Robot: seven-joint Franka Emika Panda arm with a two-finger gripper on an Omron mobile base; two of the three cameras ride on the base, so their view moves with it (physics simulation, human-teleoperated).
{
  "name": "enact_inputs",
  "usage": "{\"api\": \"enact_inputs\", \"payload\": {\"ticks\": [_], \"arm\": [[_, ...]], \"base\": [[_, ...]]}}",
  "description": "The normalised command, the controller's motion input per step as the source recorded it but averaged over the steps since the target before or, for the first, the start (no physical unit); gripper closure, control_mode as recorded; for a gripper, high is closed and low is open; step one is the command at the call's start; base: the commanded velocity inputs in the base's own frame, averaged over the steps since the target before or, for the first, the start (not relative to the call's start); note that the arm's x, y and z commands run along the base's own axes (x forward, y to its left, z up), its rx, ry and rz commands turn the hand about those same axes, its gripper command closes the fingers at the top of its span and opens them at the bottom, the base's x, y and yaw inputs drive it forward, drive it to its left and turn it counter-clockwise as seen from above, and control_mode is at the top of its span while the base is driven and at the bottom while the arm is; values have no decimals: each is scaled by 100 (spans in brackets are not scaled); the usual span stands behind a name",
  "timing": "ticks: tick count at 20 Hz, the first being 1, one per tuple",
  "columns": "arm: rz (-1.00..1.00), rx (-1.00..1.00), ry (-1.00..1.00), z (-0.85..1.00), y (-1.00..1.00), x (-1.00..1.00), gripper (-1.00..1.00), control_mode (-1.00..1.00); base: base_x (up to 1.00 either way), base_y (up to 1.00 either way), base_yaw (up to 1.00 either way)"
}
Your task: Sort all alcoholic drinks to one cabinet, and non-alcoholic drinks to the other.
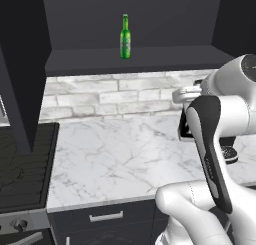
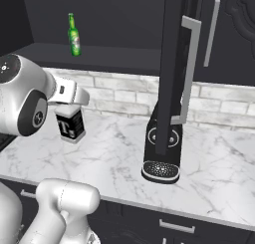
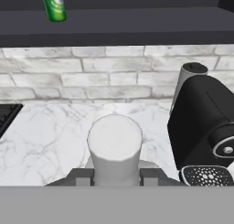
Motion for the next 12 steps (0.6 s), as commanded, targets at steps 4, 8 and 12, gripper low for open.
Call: {"api": "enact_inputs", "payload": {"ticks": [4,8,12], "arm": [[0,0,-6,16,-7,0,100,-100],[0,0,-5,17,-4,0,100,-100],[0,0,-2,18,0,0,100,-100]], "base": [[0,0,0],[0,0,0],[0,0,0]]}}
